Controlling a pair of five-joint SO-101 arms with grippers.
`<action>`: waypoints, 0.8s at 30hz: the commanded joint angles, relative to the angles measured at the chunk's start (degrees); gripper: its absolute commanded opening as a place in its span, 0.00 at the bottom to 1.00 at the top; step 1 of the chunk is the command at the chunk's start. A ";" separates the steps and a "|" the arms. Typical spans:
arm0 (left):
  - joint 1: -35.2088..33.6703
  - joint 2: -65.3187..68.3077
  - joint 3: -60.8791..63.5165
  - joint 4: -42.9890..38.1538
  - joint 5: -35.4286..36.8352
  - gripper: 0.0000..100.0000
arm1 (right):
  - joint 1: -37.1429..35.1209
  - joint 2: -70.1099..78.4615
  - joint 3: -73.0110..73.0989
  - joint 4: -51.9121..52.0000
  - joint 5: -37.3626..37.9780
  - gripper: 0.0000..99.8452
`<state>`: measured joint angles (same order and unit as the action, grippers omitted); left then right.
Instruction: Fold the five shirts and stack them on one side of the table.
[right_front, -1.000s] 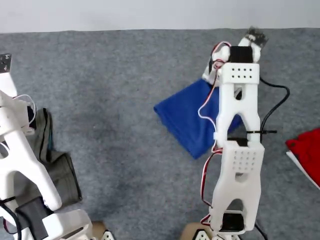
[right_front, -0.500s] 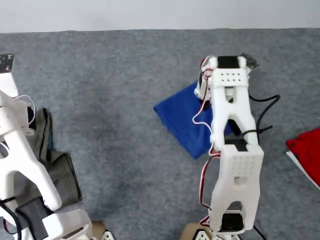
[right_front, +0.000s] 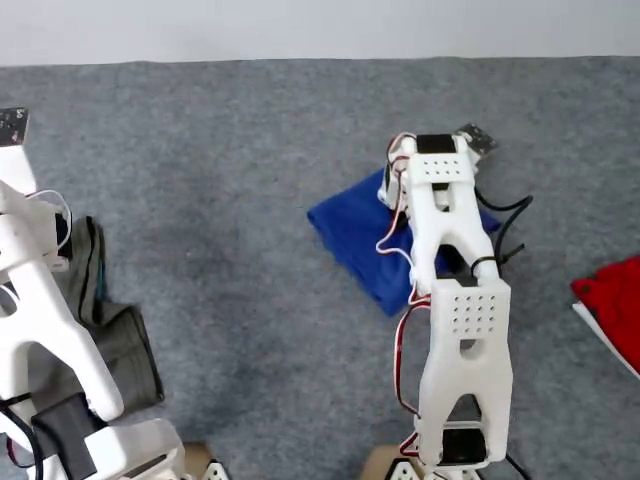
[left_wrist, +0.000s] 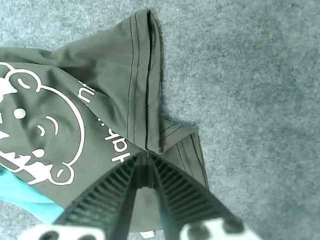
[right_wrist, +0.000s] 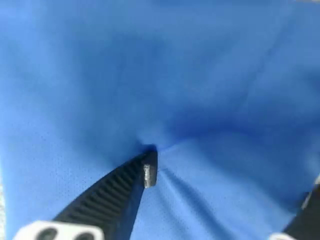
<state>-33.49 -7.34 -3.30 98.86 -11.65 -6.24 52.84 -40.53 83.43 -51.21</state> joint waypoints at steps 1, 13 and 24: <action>0.26 -2.55 -0.22 1.58 -0.70 0.02 | -1.63 1.98 0.62 -1.54 -0.79 0.34; 0.26 -2.55 -0.22 1.58 -0.70 0.02 | -1.36 1.89 0.62 -0.92 0.70 0.04; 0.26 -2.55 -0.22 1.58 -0.70 0.02 | 3.47 1.89 -13.27 15.16 15.03 0.01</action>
<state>-33.49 -7.34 -3.30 98.86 -11.65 -4.48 54.95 -48.26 93.01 -40.31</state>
